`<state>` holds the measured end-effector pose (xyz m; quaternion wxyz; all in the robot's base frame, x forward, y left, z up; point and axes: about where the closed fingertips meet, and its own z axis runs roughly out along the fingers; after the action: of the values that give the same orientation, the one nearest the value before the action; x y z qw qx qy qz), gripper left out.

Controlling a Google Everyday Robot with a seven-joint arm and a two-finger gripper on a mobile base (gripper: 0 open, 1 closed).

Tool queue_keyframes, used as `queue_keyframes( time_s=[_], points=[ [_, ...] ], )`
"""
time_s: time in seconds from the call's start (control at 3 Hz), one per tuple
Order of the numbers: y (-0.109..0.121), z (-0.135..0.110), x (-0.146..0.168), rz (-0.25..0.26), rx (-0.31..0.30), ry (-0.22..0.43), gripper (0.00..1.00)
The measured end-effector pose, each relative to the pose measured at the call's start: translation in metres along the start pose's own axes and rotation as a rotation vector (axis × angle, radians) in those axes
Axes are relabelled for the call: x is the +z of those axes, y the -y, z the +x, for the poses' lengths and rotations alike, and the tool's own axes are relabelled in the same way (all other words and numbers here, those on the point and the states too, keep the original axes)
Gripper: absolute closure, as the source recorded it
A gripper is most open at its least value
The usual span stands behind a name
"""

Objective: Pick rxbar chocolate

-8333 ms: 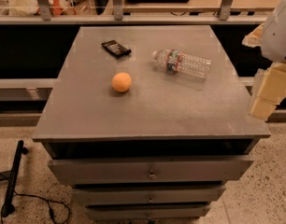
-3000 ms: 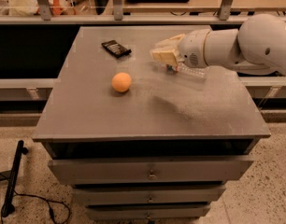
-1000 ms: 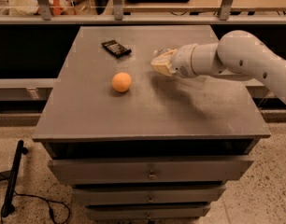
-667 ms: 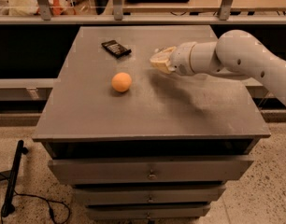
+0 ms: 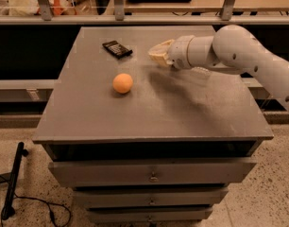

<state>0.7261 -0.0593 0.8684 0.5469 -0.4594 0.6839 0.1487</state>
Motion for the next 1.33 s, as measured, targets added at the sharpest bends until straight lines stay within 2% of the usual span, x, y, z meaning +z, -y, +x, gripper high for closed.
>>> queue_keyframes(
  time_s=[1.0, 1.33],
  points=[
    [0.030, 0.014, 0.016, 0.024, -0.038, -0.048, 1.00],
    [0.035, 0.009, 0.015, 0.029, -0.039, -0.026, 1.00]
  ],
)
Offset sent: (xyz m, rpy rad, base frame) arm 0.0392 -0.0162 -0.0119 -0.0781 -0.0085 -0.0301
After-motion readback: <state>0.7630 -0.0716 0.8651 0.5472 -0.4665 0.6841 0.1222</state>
